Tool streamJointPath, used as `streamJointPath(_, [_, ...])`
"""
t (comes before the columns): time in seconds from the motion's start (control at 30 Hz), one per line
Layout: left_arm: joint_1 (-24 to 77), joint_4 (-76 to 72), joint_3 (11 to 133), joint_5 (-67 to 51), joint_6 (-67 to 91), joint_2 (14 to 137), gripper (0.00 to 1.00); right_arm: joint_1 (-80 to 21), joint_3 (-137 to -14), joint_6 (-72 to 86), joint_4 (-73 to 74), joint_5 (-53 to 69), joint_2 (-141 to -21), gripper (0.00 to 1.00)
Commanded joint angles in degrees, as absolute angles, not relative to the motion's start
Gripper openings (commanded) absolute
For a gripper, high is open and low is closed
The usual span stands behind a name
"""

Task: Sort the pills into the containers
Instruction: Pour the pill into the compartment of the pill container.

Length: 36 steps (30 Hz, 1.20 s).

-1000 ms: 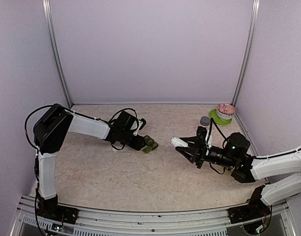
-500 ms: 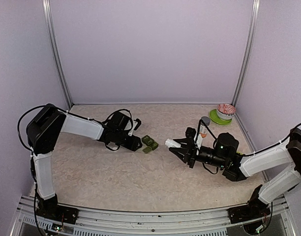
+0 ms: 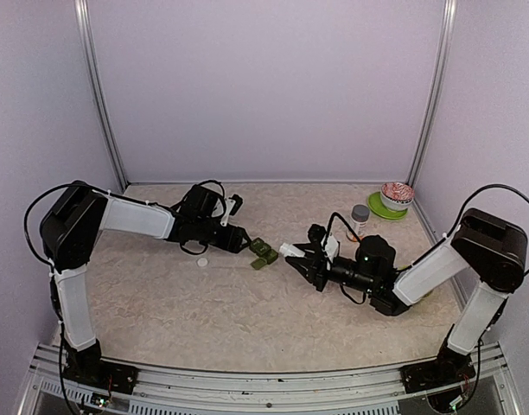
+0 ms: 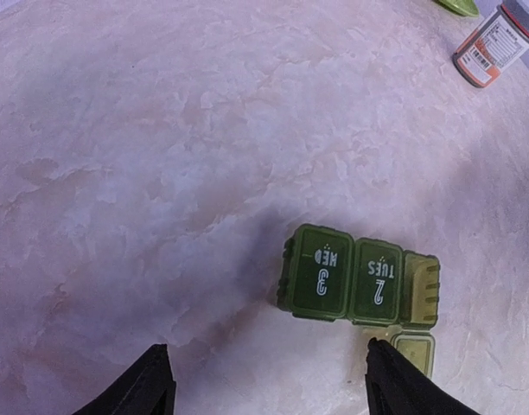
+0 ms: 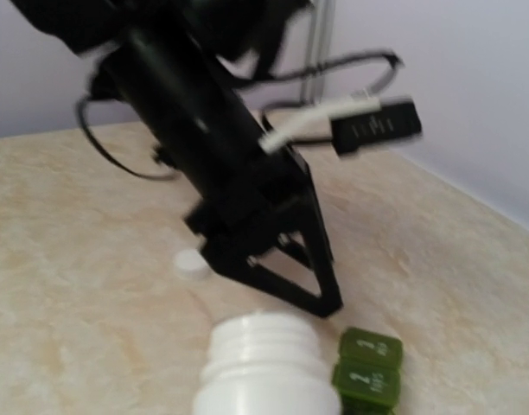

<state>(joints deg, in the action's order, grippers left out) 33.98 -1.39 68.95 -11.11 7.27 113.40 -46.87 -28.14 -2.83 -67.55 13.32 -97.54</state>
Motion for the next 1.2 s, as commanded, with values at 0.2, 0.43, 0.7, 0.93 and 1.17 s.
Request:
streamJointPath(0.2, [31.8, -6.6, 71.4, -14.4, 7.3, 113.5, 0.95, -43.5, -33.4, 0.6, -74.7, 11.9, -108.5, 0.17])
streamJointPath(0.43, [31.8, -11.7, 71.1, -18.2, 5.6, 114.2, 0.99, -43.1, -37.1, 0.9, -72.1, 11.7, -111.9, 0.17])
streamJointPath(0.7, [31.9, -18.0, 69.4, -23.8, 4.8, 114.5, 0.99, -42.9, -41.7, 2.9, -69.7, 10.8, -116.0, 0.18])
streamJointPath(0.93, [31.3, -19.6, 69.1, -27.1, 4.7, 114.5, 0.99, -42.9, -43.9, 4.3, -67.9, 9.8, -118.2, 0.18])
streamJointPath(1.17, [31.3, -21.1, 67.9, -28.5, 5.7, 113.8, 0.99, -42.9, -45.0, 5.4, -66.1, 9.3, -119.6, 0.18])
